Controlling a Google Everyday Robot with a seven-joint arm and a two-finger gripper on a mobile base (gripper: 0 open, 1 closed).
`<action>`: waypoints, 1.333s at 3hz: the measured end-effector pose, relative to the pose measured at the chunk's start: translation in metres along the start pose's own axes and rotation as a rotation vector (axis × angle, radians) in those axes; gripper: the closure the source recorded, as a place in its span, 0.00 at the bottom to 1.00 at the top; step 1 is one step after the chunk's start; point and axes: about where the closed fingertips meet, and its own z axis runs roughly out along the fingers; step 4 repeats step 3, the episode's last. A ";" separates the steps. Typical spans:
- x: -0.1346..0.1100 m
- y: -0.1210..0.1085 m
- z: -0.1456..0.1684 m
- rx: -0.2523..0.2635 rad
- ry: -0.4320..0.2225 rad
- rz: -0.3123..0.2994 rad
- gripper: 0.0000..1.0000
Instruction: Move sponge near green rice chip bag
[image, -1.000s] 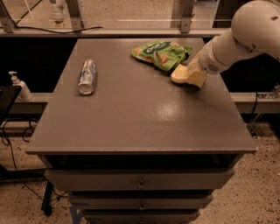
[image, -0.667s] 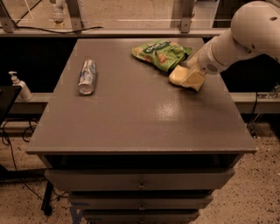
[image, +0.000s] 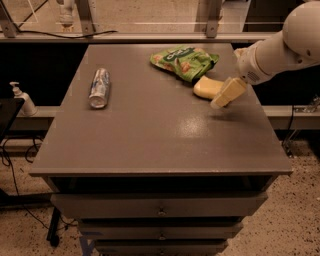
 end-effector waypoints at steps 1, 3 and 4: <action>0.021 -0.018 -0.034 0.021 -0.050 0.050 0.00; 0.052 -0.032 -0.084 0.062 -0.091 0.104 0.00; 0.052 -0.032 -0.084 0.062 -0.091 0.104 0.00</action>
Offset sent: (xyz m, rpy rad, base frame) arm -0.0638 -0.1647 0.0757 0.1803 -0.0928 -0.1510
